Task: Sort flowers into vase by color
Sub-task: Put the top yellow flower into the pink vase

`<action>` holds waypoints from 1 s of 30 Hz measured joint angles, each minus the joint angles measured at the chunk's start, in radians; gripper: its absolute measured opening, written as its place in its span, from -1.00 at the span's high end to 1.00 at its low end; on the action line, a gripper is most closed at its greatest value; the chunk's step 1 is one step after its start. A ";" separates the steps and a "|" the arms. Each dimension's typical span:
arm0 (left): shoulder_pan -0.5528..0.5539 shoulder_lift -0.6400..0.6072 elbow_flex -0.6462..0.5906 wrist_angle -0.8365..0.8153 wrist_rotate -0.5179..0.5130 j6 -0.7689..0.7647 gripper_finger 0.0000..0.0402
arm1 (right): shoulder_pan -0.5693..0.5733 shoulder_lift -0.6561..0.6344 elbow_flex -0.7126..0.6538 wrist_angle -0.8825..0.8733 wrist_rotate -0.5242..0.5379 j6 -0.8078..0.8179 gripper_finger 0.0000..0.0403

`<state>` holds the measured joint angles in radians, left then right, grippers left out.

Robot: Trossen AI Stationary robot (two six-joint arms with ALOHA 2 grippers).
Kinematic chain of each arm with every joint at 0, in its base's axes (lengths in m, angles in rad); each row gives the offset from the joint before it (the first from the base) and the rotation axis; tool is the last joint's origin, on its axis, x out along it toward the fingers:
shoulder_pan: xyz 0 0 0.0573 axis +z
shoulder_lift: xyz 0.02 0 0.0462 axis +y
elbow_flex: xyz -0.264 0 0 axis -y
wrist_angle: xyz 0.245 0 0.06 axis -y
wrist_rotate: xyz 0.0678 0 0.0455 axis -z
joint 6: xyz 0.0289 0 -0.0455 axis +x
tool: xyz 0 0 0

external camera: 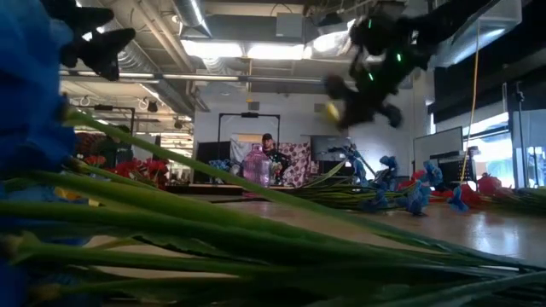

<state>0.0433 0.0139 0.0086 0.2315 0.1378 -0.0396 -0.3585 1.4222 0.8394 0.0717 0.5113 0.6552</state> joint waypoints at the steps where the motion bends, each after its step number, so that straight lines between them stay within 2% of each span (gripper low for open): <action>1: 0.000 0.000 0.000 0.019 0.003 0.000 0.04 | 0.031 0.001 0.000 0.083 0.006 -0.065 0.97; 5: 0.000 0.000 0.000 0.045 0.041 0.057 0.04 | 0.103 0.036 0.000 0.447 0.020 -0.302 0.95; 9: 0.000 0.000 0.000 0.060 0.061 0.083 0.04 | 0.092 0.098 0.001 0.785 -0.022 -0.453 0.98; 11: 0.000 0.000 0.000 0.060 0.046 0.076 0.04 | 0.067 0.137 0.020 0.876 -0.059 -0.506 0.98; 16: 0.000 0.000 0.000 0.049 0.029 0.070 0.04 | 0.005 0.262 0.142 0.963 -0.129 -0.572 0.98; 22: 0.000 0.000 0.000 0.034 0.028 0.063 0.04 | -0.045 0.447 0.358 1.007 -0.181 -0.647 0.98; 26: 0.000 0.000 0.000 -0.002 0.025 0.049 0.04 | -0.063 0.552 0.489 1.017 -0.199 -0.687 0.99; 30: 0.000 0.000 -0.001 -0.035 0.007 0.046 0.04 | -0.070 0.622 0.561 1.026 -0.200 -0.708 0.98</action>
<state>0.0430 0.0139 0.0078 0.1966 0.1446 0.0063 -0.4286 2.0446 1.4006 1.0974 0.3113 -0.0525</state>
